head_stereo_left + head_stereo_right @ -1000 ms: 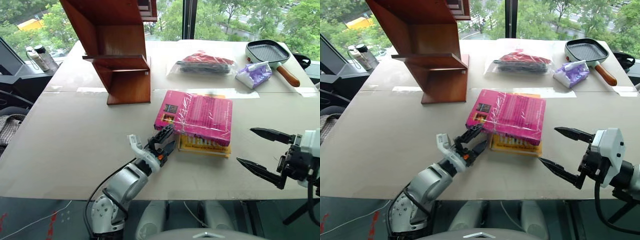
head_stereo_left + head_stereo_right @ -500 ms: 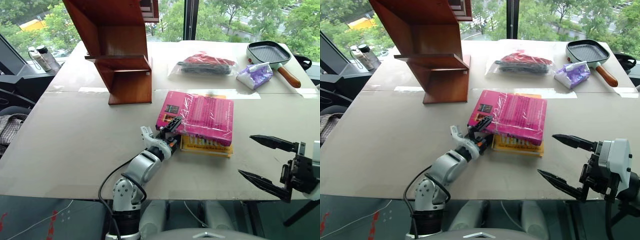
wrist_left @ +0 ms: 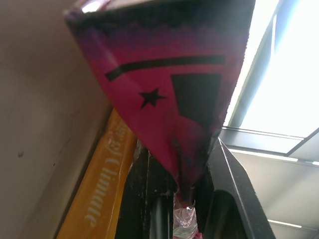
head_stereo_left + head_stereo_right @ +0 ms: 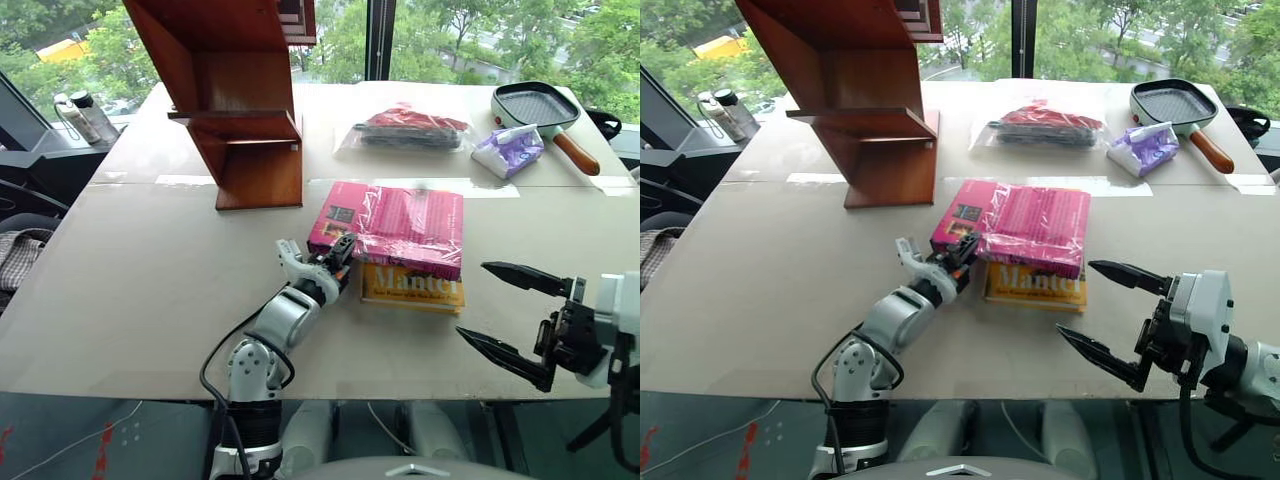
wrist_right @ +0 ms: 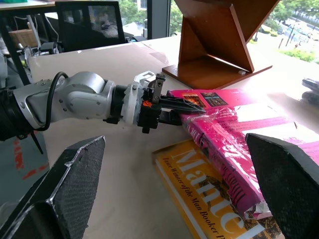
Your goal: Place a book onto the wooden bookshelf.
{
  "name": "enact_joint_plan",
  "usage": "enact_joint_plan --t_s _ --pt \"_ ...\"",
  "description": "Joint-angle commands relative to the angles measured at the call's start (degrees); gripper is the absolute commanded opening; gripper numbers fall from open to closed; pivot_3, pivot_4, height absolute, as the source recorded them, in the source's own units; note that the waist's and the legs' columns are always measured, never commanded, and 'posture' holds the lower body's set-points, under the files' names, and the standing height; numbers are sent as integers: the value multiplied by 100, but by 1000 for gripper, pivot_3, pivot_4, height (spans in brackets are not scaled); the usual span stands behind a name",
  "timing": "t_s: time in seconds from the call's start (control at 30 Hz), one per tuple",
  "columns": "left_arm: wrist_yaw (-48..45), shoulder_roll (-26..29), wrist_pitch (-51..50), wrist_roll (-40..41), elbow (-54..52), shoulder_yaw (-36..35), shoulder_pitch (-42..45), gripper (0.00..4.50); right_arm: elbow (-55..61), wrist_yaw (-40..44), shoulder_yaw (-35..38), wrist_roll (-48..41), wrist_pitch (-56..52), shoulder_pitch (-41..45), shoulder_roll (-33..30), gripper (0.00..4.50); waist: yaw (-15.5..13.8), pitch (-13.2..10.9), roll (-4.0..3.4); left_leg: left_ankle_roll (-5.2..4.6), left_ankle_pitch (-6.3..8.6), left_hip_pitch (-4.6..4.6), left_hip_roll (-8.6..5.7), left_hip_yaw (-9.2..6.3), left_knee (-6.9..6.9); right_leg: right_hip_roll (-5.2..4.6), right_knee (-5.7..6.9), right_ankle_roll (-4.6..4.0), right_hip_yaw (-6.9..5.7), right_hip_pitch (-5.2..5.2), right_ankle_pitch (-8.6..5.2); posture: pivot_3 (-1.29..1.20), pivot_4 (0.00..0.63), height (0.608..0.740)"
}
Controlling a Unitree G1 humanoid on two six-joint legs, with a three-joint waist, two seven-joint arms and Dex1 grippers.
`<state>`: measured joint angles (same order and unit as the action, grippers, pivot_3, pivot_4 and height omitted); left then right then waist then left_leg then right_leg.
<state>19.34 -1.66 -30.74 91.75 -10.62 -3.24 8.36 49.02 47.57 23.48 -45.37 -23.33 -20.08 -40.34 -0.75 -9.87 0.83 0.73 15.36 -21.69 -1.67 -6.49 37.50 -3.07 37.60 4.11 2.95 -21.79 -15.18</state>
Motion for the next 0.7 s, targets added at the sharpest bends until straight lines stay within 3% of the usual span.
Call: enact_joint_plan --t_s 0.03,0.27,0.4,0.5,0.57,0.7 --pt "-1233 1129 -445 -821 -810 -71 352 50 -158 -17 -236 141 307 259 153 4500 15 -5 5 0 0 0 2 -2 -1 4 1 0 -1 -1 0 0 150 740" --pt "-3810 3438 -787 -2082 -1298 -197 1910 50 -714 186 -817 561 771 736 384 4500 4 -18 16 15 -9 -10 1 -14 -10 6 -6 -4 -16 -10 -1 0 150 740" --pt "-4976 4431 -739 -2964 -1235 -65 2870 50 -956 247 -883 629 960 960 457 4500 45 -26 19 28 -16 -12 3 -15 -19 8 -14 -3 -18 -14 -1 0 150 740" --pt "-6059 5138 218 -4710 -872 504 3887 50 -1158 329 -832 638 1130 1107 488 4500 79 -30 21 37 -21 -32 4 -22 -29 9 -20 -3 -26 -34 -1 0 150 740" --pt "-6456 5271 1151 -5818 -459 803 4416 50 -1263 378 -811 661 1225 1183 480 4500 99 -30 19 38 -21 -35 3 -20 -30 8 -25 -3 -26 -35 -1 0 150 740" --pt "-6798 5189 2476 -7295 288 1100 5481 50 -1564 466 -658 750 1460 1358 427 4500 130 -31 21 38 -21 -39 3 -22 -33 6 -35 -2 -27 -35 0 0 150 740"
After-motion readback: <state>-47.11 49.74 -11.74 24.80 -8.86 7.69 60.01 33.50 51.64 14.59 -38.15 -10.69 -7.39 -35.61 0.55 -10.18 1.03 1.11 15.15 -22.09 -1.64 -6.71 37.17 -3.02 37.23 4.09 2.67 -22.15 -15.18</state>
